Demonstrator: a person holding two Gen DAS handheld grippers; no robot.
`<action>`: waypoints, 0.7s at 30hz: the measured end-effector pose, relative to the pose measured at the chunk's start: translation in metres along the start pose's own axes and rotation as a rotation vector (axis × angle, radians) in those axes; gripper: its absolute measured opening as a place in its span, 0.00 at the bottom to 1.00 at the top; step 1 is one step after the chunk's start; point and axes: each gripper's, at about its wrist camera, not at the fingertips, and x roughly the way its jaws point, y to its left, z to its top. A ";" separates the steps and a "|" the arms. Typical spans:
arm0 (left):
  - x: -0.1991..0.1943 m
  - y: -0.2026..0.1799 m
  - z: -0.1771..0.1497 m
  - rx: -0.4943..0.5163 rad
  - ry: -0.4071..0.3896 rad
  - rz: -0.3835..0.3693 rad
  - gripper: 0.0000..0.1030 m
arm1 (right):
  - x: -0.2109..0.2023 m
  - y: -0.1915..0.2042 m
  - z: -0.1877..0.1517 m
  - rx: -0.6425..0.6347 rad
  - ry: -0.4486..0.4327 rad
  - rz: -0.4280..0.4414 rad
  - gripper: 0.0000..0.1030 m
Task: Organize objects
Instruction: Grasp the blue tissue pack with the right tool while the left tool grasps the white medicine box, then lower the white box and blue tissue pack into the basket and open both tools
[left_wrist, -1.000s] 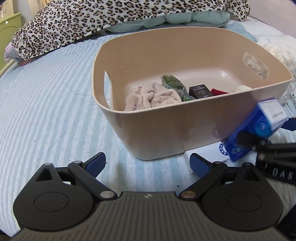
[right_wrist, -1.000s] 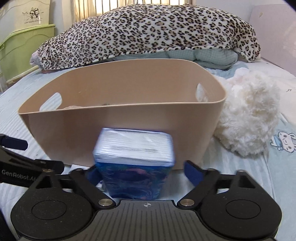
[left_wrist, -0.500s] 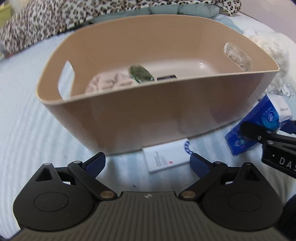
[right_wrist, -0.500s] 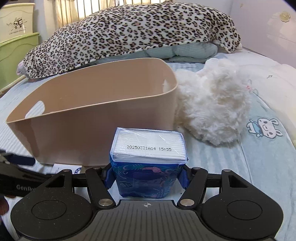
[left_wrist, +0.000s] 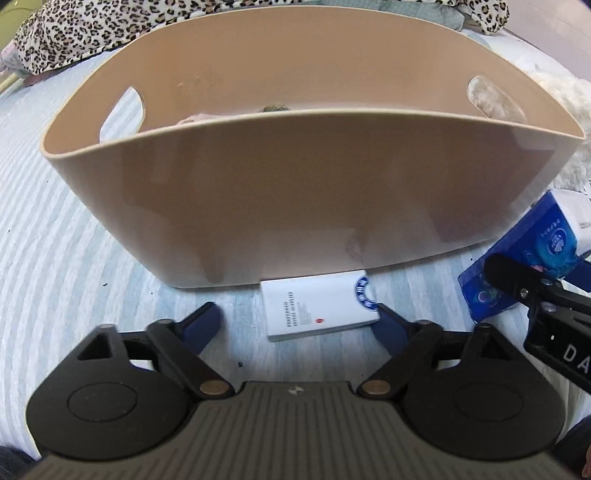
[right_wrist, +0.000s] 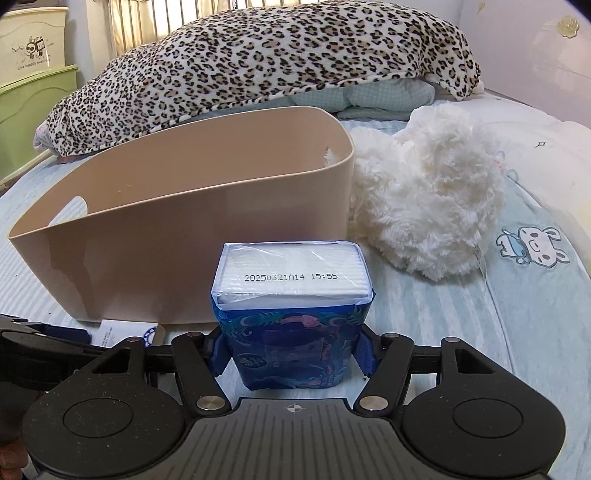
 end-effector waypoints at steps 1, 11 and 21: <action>-0.001 0.001 0.000 -0.002 -0.001 -0.004 0.76 | -0.001 0.000 0.000 -0.003 -0.002 -0.001 0.58; -0.022 0.012 -0.006 0.011 -0.031 -0.043 0.60 | -0.016 -0.001 0.000 0.017 -0.022 -0.001 0.57; -0.080 0.022 -0.009 0.068 -0.169 -0.047 0.60 | -0.054 -0.004 0.006 0.033 -0.095 0.010 0.57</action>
